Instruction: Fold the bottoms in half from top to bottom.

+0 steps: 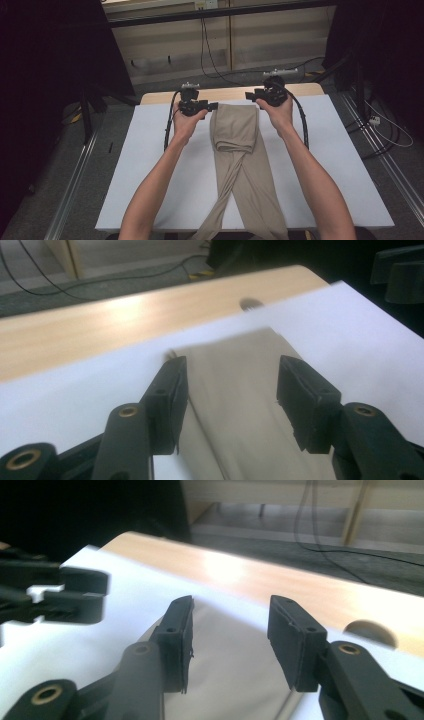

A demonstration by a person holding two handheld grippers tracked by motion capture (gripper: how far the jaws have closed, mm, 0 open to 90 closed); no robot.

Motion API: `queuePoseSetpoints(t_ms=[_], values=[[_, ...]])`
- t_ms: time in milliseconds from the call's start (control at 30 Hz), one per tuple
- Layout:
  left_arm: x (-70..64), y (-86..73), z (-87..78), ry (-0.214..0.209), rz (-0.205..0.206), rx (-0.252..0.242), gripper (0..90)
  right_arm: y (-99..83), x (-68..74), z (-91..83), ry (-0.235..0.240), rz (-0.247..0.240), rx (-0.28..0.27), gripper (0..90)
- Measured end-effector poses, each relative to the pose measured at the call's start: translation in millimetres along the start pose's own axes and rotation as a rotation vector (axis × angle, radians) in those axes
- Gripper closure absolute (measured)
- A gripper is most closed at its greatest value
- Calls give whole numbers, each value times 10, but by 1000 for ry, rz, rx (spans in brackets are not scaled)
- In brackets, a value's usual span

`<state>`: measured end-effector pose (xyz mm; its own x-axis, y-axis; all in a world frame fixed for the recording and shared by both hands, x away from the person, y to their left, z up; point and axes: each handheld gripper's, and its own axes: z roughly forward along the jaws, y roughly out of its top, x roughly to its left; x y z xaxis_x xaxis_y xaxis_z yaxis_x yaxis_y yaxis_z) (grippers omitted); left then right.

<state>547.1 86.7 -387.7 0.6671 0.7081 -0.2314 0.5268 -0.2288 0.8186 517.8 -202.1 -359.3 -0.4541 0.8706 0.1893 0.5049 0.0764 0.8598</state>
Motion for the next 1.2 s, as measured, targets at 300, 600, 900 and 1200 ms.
queuePoseSetpoints(t_ms=[300,600,900,1200], values=[[-380,-791,-518,-97,59,62,425,-871,597,-707,135,-155,90,553],[-955,-1476,-1017,-205,148,202,521,-1806,1357,-1125,317,-241,292,763],[-1236,-1938,-1307,-276,159,296,656,-2142,1741,-1242,266,-365,346,687],[-1500,-1984,-1285,-297,314,329,858,-2142,1754,-1219,208,-349,334,900]])
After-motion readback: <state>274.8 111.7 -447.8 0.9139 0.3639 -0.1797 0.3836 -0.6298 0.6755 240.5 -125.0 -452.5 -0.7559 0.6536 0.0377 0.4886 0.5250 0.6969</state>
